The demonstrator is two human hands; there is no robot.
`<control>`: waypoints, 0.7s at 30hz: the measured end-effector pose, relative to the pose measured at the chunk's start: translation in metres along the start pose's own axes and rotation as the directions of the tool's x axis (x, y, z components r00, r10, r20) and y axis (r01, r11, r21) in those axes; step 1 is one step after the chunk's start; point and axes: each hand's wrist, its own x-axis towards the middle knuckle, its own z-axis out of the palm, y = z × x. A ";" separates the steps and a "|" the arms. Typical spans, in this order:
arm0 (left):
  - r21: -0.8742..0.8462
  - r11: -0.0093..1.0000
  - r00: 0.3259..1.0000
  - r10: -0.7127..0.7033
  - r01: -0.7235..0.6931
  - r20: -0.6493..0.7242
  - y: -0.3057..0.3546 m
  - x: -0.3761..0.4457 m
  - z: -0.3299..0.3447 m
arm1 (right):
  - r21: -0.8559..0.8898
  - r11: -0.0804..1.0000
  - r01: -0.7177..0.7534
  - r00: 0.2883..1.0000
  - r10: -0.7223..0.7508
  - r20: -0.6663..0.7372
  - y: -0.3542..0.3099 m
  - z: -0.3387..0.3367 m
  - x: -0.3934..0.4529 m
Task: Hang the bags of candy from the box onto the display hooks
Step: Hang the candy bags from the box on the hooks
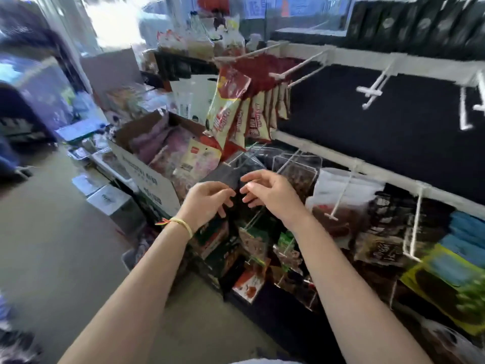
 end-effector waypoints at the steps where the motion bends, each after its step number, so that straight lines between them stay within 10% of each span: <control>1: 0.005 1.000 1.000 -0.009 0.009 -0.027 -0.006 0.020 -0.014 | -0.013 1.000 -0.011 1.000 0.011 0.022 -0.001 0.012 0.022; 12: 0.379 0.924 0.998 0.031 -0.051 0.058 -0.073 0.201 -0.102 | -0.601 0.767 0.223 0.974 -0.161 0.157 0.020 0.119 0.162; 16: 0.402 0.916 0.983 -0.081 0.009 0.162 -0.103 0.257 -0.119 | -0.703 0.709 -0.056 0.990 0.130 0.051 0.017 0.149 0.203; 21: 0.498 0.866 0.885 -0.274 0.056 0.376 -0.134 0.306 -0.130 | -0.457 0.681 -0.573 0.820 0.480 -0.312 0.023 0.169 0.249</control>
